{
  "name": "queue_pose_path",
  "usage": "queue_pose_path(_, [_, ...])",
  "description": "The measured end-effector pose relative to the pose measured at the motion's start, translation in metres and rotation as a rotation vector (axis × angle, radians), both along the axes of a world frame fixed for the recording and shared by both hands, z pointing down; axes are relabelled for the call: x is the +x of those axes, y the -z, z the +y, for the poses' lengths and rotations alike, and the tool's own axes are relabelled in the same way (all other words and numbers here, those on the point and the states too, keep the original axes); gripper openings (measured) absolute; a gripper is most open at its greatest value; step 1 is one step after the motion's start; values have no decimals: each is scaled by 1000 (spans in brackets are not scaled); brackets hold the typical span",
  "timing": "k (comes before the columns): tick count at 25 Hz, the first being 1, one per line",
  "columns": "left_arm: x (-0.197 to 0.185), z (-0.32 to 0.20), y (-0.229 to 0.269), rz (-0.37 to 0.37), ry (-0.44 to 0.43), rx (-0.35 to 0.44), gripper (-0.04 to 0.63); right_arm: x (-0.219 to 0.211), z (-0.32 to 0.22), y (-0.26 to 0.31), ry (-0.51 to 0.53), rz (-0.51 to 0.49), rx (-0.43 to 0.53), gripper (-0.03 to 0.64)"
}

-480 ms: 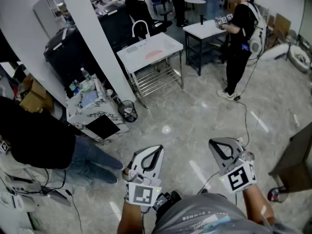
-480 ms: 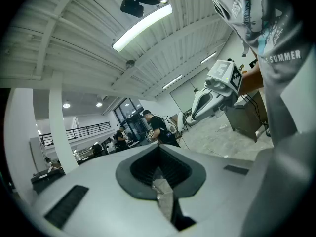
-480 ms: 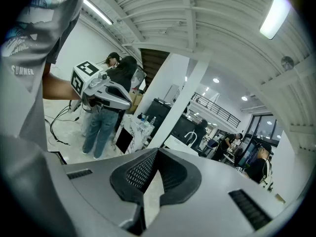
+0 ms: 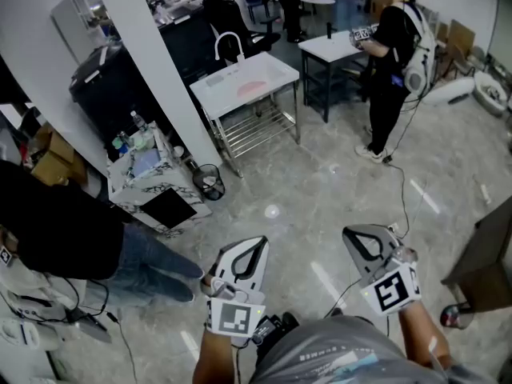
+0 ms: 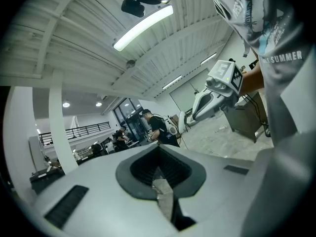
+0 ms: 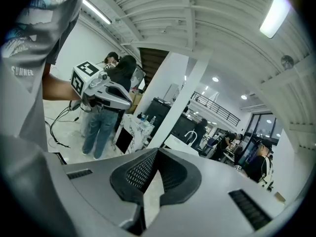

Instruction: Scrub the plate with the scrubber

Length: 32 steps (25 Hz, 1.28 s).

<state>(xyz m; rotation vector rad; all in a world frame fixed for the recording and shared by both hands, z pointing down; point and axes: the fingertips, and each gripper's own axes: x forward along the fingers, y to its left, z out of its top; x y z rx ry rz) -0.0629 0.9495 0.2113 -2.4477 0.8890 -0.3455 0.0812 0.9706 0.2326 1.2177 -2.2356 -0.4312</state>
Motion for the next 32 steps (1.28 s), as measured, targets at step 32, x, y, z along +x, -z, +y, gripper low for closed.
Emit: queue_pose_path(32, [-60,-12,-6,35,-32,-15,2,-56,-16,8,-47,-57,25,32])
